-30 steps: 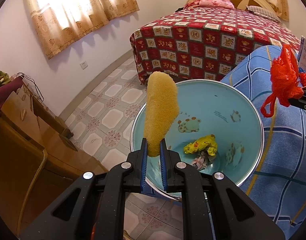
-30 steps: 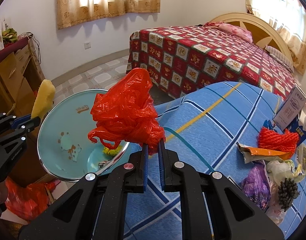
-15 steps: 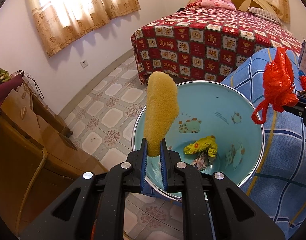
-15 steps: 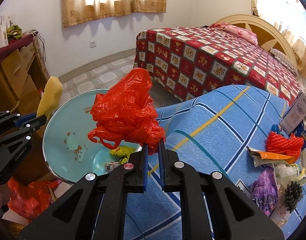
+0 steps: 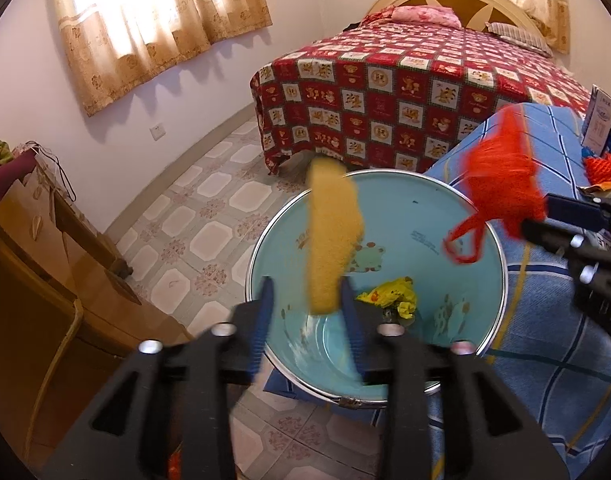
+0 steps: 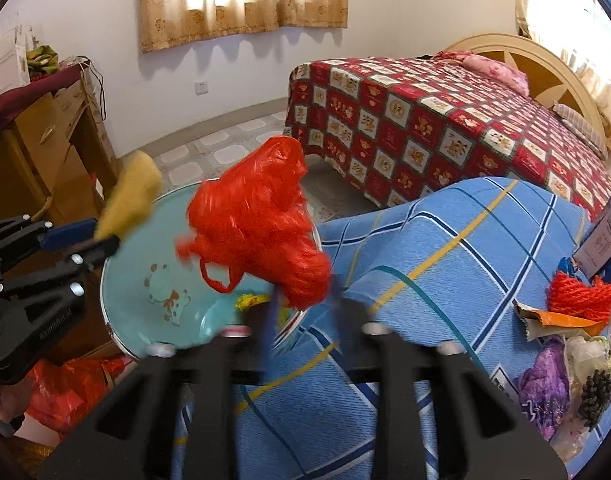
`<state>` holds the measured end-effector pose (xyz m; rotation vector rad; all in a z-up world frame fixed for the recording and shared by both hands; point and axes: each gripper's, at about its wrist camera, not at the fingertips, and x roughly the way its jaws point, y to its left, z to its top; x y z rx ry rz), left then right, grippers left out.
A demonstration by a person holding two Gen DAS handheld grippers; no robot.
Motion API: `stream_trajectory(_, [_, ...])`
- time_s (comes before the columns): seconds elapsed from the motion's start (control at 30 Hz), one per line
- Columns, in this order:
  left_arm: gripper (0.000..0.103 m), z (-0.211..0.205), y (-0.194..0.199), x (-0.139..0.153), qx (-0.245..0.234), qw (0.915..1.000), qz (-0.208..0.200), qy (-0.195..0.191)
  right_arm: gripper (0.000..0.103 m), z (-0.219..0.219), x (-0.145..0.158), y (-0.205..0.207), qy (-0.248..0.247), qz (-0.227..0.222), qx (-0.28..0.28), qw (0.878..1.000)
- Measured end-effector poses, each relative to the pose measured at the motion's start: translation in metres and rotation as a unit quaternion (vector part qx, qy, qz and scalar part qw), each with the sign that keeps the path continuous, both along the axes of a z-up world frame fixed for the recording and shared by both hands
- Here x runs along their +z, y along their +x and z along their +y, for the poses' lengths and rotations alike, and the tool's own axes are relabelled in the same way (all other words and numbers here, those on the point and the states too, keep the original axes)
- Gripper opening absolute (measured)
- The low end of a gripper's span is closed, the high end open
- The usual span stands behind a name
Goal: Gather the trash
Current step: 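Carry the yellow sponge and red bag over the blue bin and release both, then move the left tool back to the table and grasp the purple wrapper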
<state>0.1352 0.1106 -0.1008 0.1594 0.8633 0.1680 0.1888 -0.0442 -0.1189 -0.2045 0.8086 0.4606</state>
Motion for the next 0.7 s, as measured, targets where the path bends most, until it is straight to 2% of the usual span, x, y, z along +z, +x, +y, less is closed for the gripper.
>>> stream_trajectory(0.13, [0.053, -0.001, 0.000, 0.000, 0.000, 1.0000, -0.002, -0.009, 0.048, -0.002, 0.000, -0.002, 0.008, 0.000, -0.002, 1.000])
stream_trajectory(0.3, [0.059, -0.003, 0.000, -0.004, -0.001, 0.9998, 0.008, -0.017, 0.052, -0.012, 0.008, -0.010, 0.024, -0.007, -0.012, 1.000])
stream_trajectory(0.43, [0.064, -0.016, -0.004, -0.010, -0.013, 0.9996, 0.015, -0.018, 0.055, -0.039, 0.020, -0.031, 0.034, -0.025, -0.027, 0.999])
stream_trajectory(0.57, [0.067, -0.041, -0.012, -0.018, -0.040, 0.9988, 0.023, -0.014, 0.059, -0.093, 0.031, -0.063, 0.039, -0.051, -0.073, 0.995])
stream_trajectory(0.7, [0.070, -0.073, -0.022, -0.026, -0.072, 0.9969, 0.030, -0.004, 0.063, -0.160, 0.036, -0.096, 0.051, -0.066, -0.145, 0.986])
